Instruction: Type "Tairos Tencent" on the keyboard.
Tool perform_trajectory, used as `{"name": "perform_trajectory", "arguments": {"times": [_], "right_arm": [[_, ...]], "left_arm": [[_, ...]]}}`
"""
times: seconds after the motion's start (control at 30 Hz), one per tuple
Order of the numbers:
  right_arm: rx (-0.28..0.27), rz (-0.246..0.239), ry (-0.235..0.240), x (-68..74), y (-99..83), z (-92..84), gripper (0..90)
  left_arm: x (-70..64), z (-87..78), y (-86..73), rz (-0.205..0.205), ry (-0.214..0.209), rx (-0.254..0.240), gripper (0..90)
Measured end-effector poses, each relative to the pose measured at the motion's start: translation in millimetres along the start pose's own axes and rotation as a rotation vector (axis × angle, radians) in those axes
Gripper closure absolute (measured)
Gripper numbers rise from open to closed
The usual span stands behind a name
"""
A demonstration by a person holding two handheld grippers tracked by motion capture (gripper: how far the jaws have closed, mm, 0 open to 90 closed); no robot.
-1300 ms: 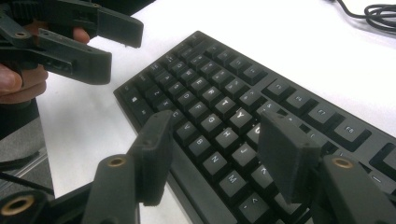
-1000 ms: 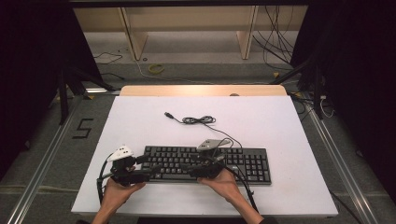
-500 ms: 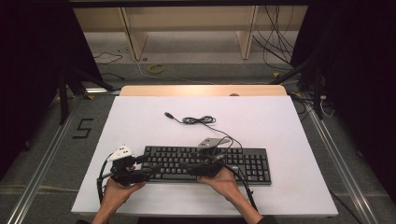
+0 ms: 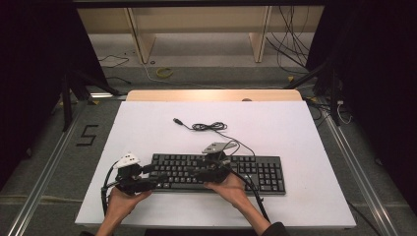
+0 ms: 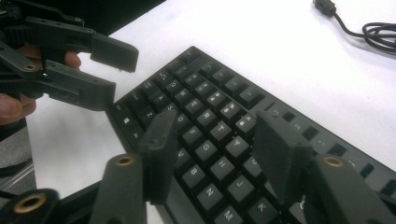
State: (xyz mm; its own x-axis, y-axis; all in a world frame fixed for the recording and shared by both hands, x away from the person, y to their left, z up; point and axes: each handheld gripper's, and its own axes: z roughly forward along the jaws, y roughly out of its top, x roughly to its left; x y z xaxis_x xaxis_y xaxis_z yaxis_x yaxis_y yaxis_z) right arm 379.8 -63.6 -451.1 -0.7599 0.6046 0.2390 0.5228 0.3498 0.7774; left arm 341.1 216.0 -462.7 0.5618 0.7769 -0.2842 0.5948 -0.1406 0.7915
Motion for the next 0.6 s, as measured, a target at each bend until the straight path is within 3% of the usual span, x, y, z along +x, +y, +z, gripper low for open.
{"name": "perform_trajectory", "arguments": {"times": [0.2,0.6], "right_arm": [[0.015,-0.001,-0.008,-0.2,3.4,9.1,57.1],[0.048,-0.016,-0.016,1.0,6.6,25.0,74.9]], "left_arm": [[3.7,-0.4,-1.1,-0.018,0.026,0.03,44.3],[5.8,-0.5,-2.7,0.0,0.07,0.092,69.2]]}}
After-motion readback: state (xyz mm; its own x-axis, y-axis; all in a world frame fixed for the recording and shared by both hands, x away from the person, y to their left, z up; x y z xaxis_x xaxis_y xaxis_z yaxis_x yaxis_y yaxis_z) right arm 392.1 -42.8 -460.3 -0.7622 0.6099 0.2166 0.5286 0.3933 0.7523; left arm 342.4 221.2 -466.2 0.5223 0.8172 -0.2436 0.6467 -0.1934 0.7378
